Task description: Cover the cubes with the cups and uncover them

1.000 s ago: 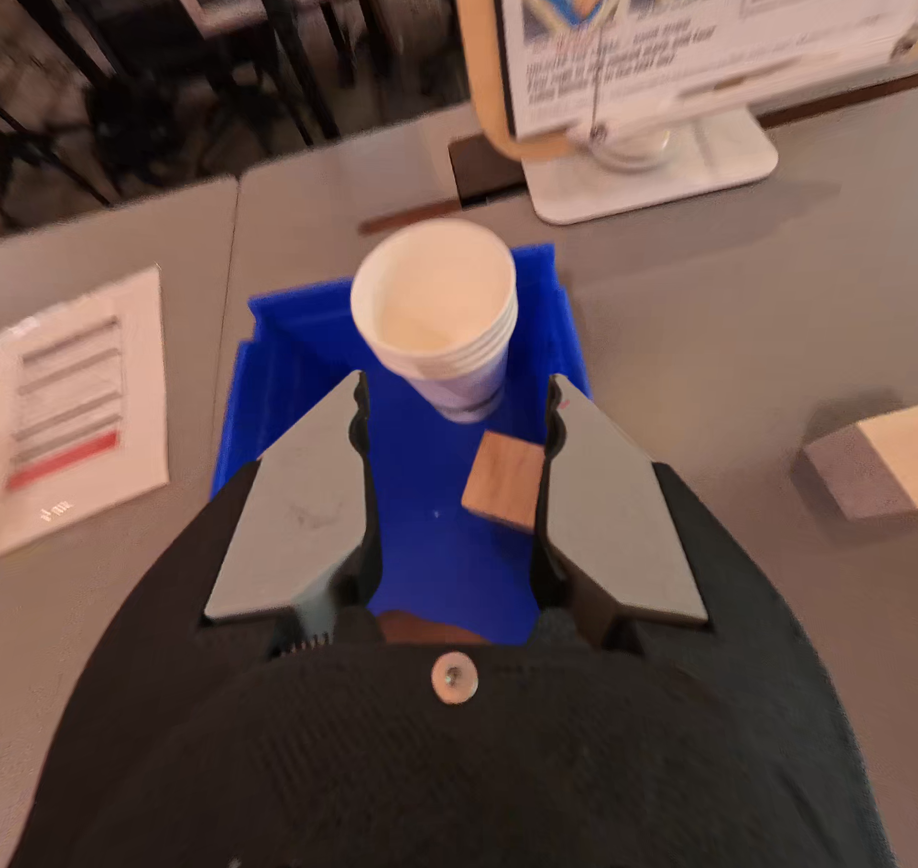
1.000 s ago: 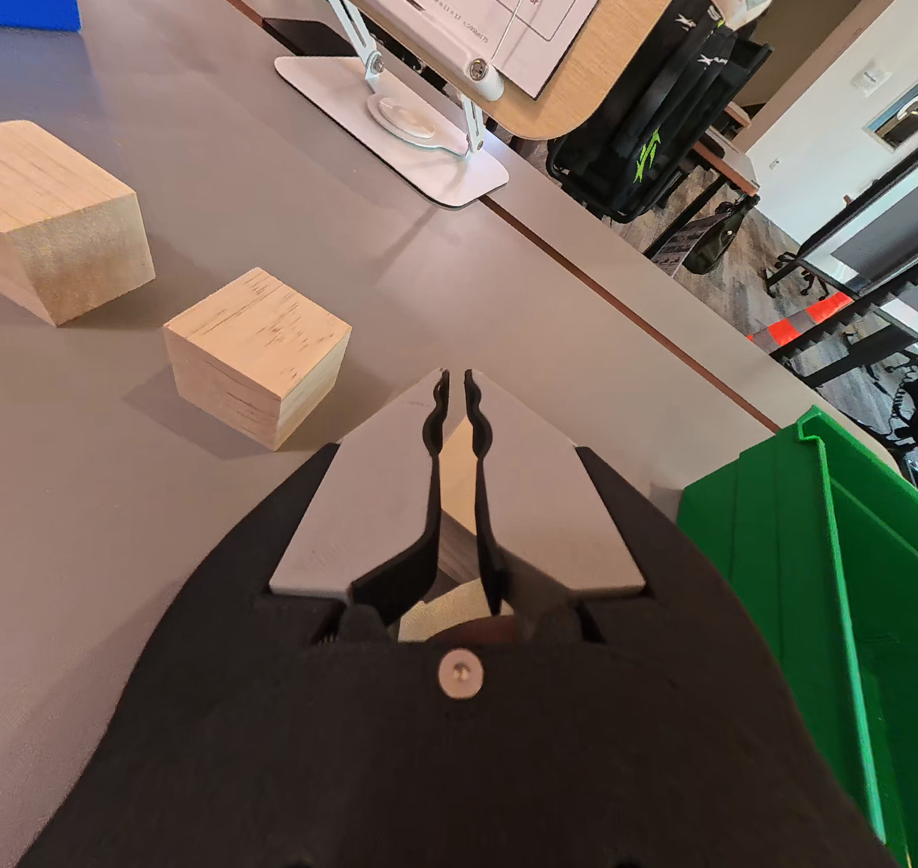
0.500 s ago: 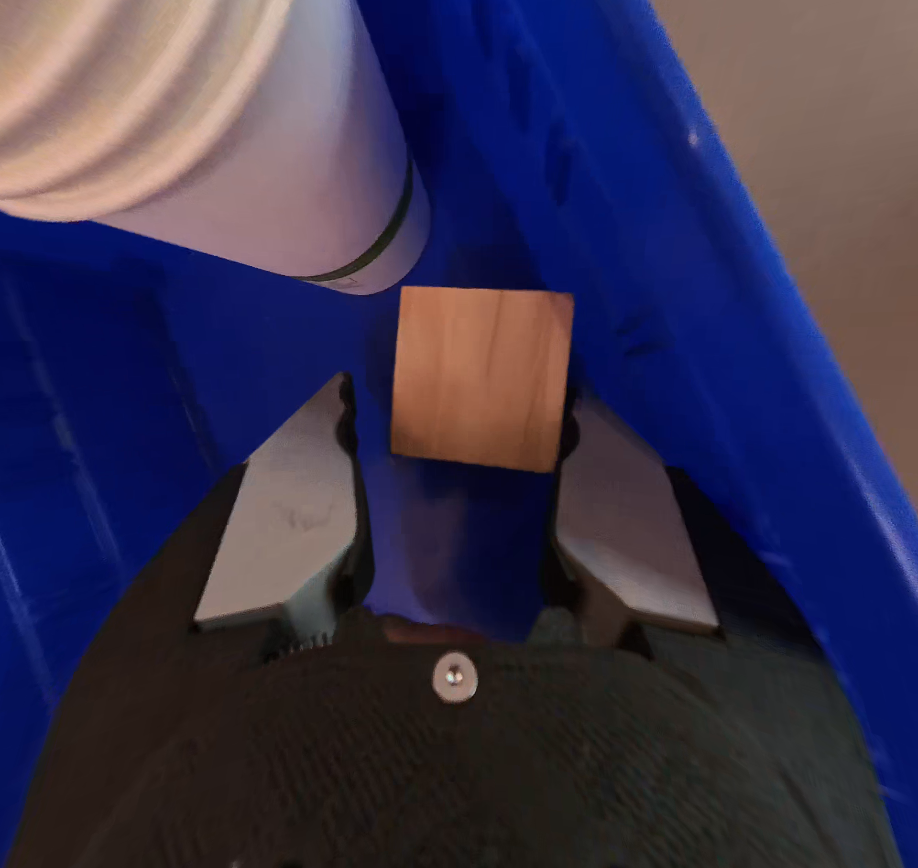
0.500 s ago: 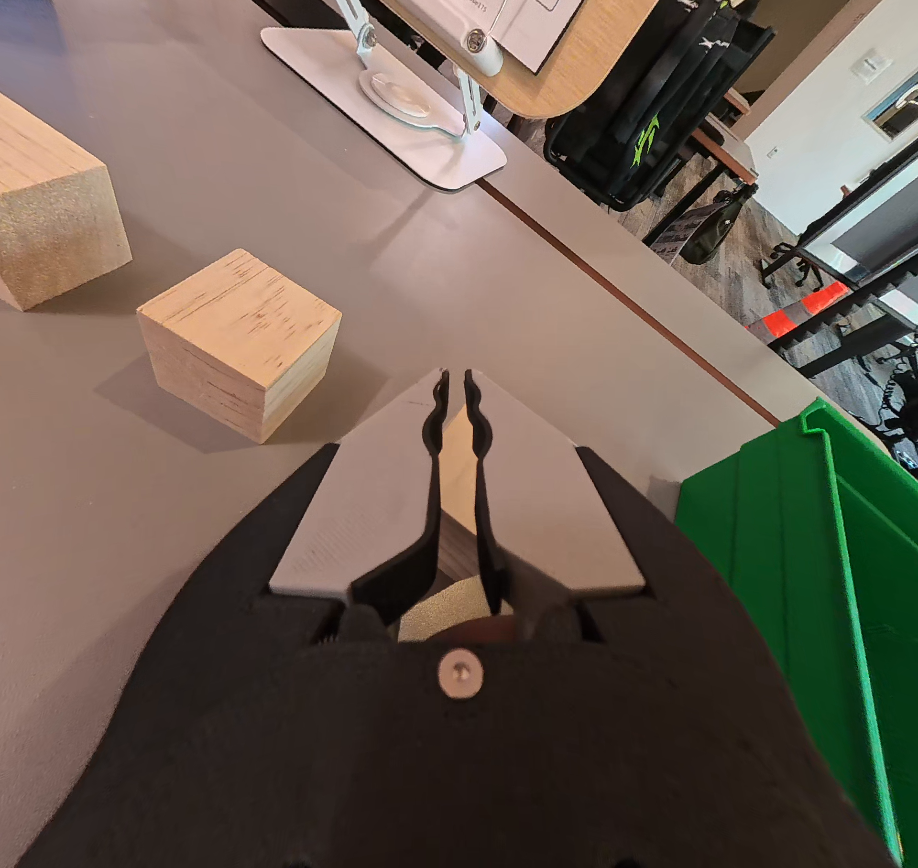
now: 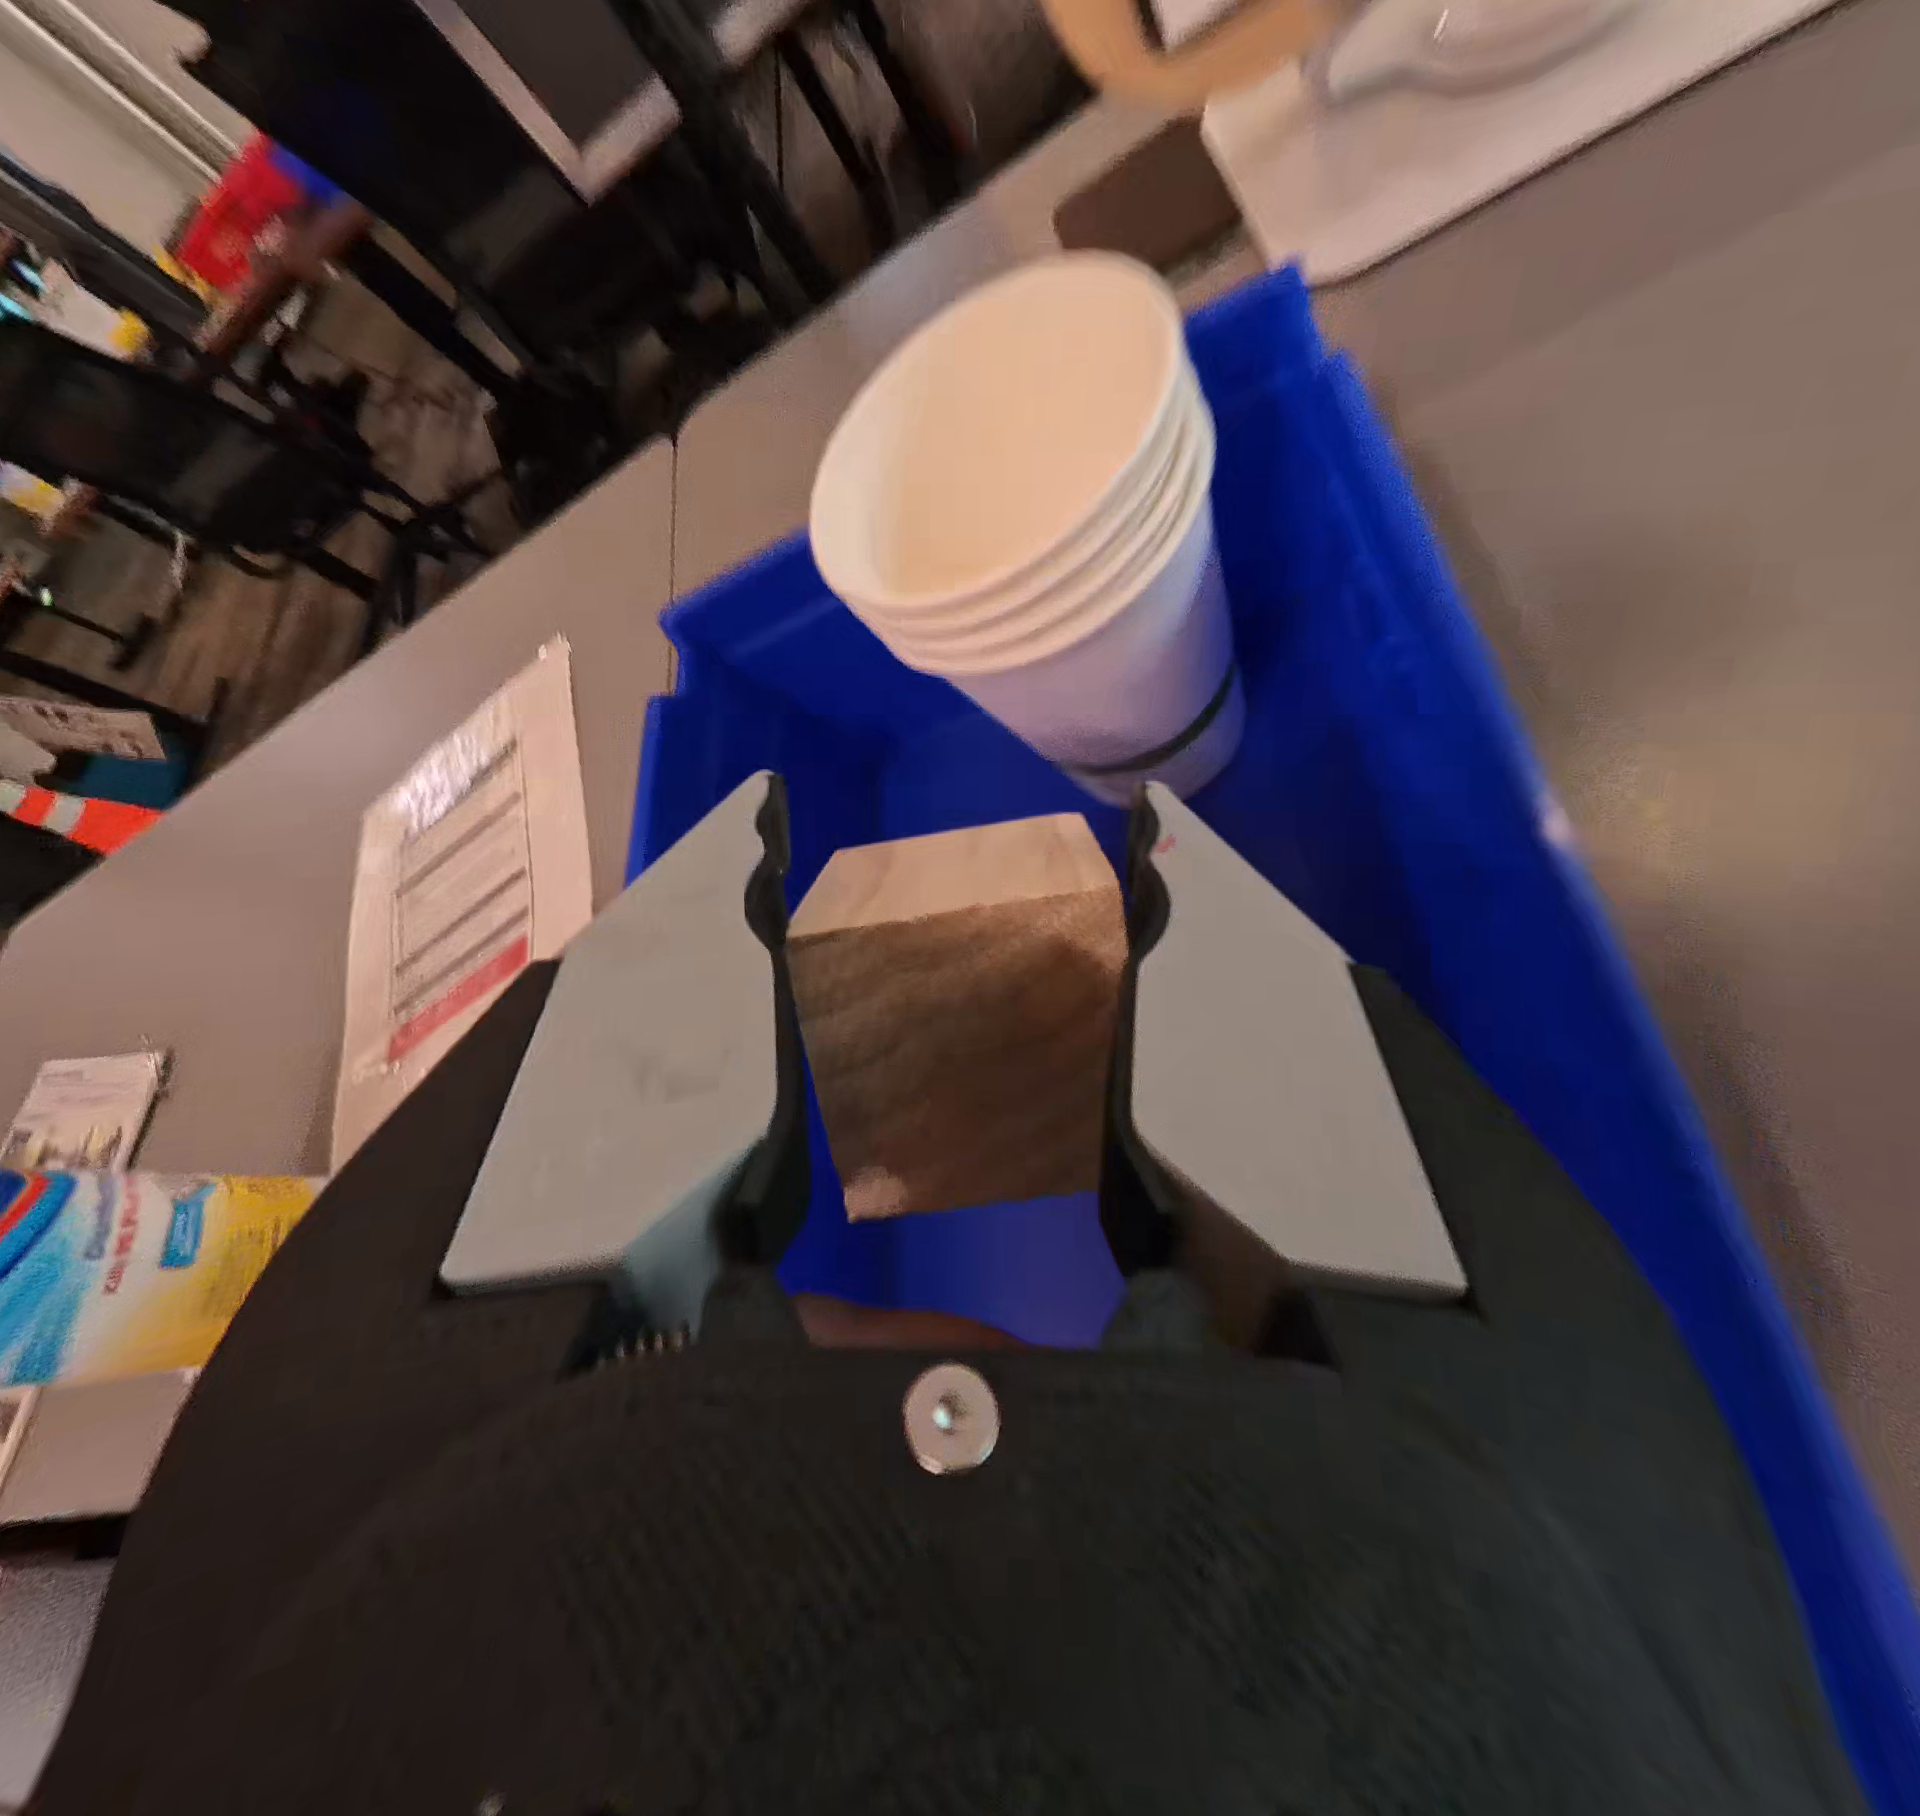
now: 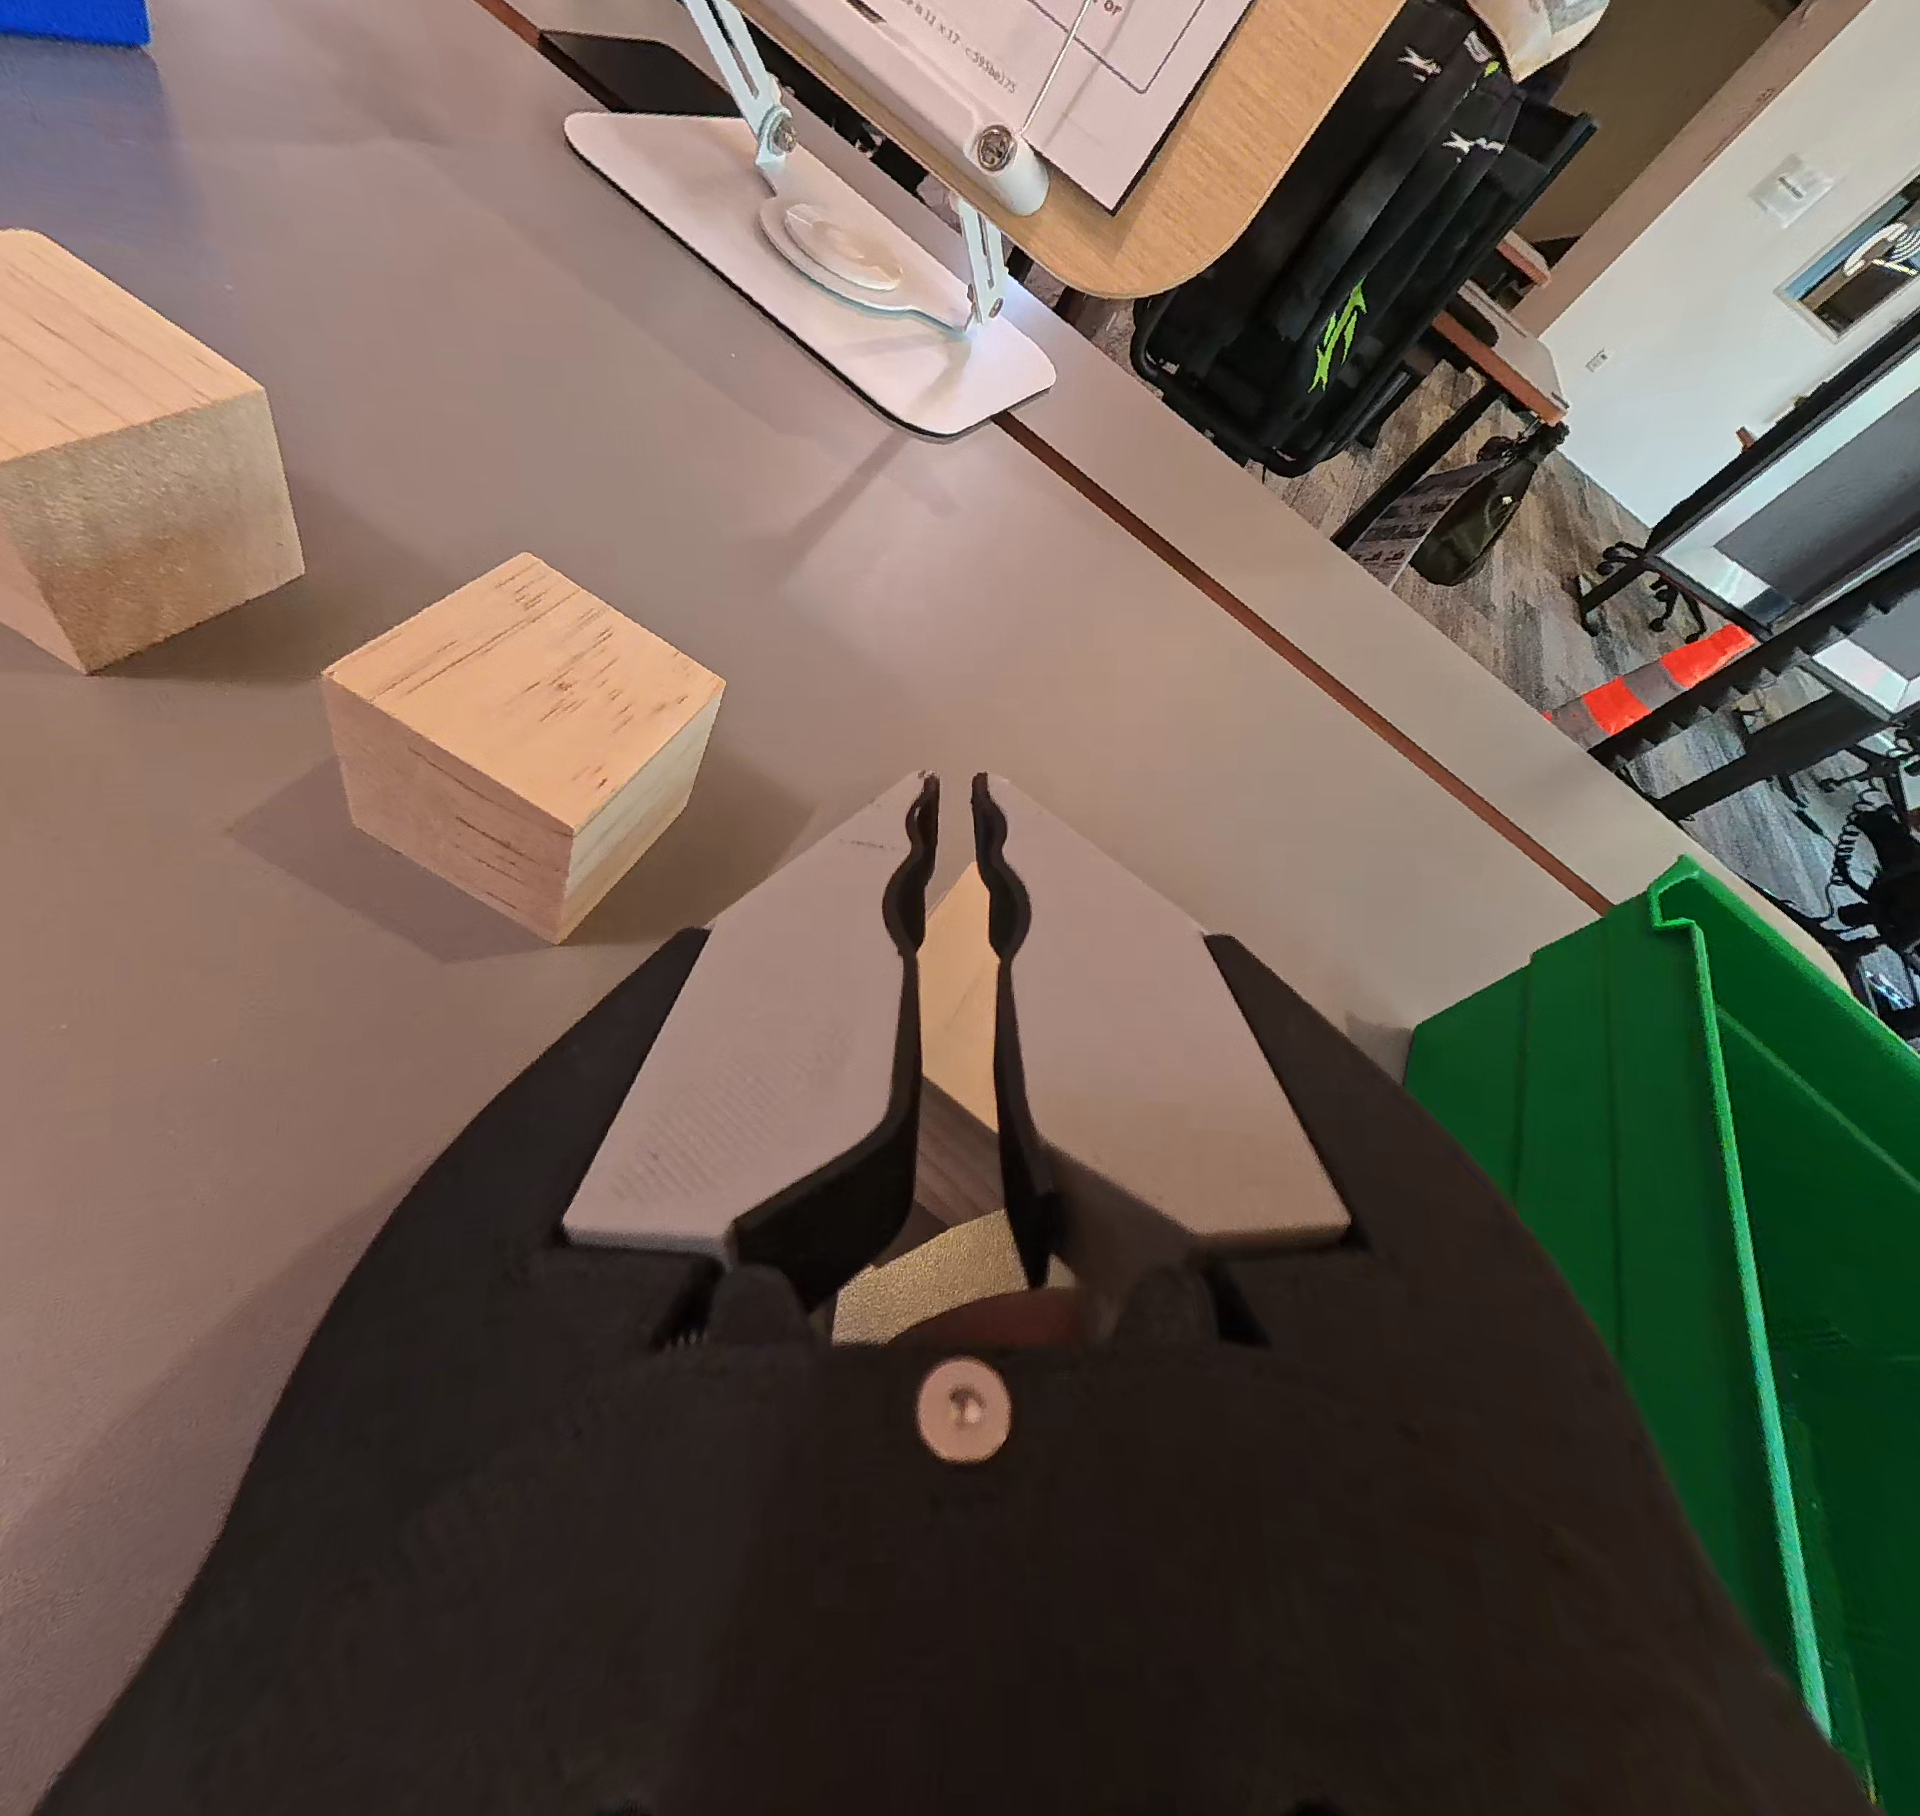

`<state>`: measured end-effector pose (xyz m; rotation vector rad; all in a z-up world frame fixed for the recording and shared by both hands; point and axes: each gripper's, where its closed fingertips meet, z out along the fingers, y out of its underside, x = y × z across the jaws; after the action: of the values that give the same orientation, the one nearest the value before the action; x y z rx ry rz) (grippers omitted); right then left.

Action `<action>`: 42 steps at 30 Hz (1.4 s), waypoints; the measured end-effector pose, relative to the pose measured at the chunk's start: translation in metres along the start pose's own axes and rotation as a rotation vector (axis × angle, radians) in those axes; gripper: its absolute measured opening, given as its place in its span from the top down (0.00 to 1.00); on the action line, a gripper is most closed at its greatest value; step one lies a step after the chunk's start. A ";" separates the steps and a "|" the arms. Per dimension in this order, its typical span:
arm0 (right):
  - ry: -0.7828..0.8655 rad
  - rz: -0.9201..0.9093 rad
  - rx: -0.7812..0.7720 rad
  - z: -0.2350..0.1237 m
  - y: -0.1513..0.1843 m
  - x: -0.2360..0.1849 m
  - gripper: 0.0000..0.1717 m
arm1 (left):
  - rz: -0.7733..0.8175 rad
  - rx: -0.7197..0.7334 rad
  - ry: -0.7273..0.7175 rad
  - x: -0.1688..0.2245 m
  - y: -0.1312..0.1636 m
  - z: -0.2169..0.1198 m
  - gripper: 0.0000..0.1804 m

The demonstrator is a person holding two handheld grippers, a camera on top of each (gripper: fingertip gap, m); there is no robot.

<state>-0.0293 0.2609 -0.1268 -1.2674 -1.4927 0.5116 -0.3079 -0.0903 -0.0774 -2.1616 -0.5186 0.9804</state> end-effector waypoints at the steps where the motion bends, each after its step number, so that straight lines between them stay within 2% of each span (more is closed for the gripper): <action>1: 0.000 0.001 0.003 0.000 -0.001 0.000 0.98 | 0.003 0.055 0.002 0.004 -0.014 -0.012 0.65; 5: 0.004 -0.002 0.004 -0.001 -0.001 0.000 0.98 | 0.012 0.199 0.042 0.044 -0.063 -0.054 0.65; 9: 0.007 -0.004 -0.004 0.001 0.002 0.001 0.98 | -0.002 0.267 0.106 0.084 -0.083 -0.062 0.65; 16: 0.007 -0.008 -0.004 0.001 0.002 0.001 0.98 | 0.007 0.280 0.223 0.164 -0.080 -0.061 0.65; 21: 0.010 -0.017 -0.002 0.000 0.001 0.001 0.98 | -0.032 0.244 0.276 0.200 -0.069 -0.035 0.65; 24: 0.009 -0.016 0.000 0.000 0.001 0.001 0.98 | -0.098 0.210 0.260 0.205 -0.053 -0.012 0.65; 26: 0.008 -0.017 0.000 0.000 0.001 0.000 0.98 | -0.160 0.254 0.198 0.198 -0.046 -0.005 0.97; 27: 0.006 -0.019 -0.001 0.000 0.001 0.000 0.98 | -0.160 0.269 0.176 0.196 -0.042 -0.004 1.00; 29: 0.002 -0.026 -0.002 0.001 0.000 -0.002 0.98 | -0.119 0.217 0.162 0.195 -0.031 0.000 0.90; 31: -0.003 -0.041 -0.006 0.002 0.001 -0.006 0.98 | -0.104 0.168 0.145 0.194 -0.023 0.003 0.88; 37: -0.001 -0.080 -0.018 0.004 0.003 -0.011 0.98 | -0.200 0.307 0.085 0.175 -0.035 -0.017 0.80; 42: 0.000 -0.072 -0.016 0.004 0.003 -0.010 0.98 | -0.236 0.223 0.027 0.160 -0.015 -0.011 0.64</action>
<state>-0.0325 0.2539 -0.1352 -1.2216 -1.5394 0.4536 -0.1987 0.0103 -0.1397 -1.8649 -0.6060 0.8363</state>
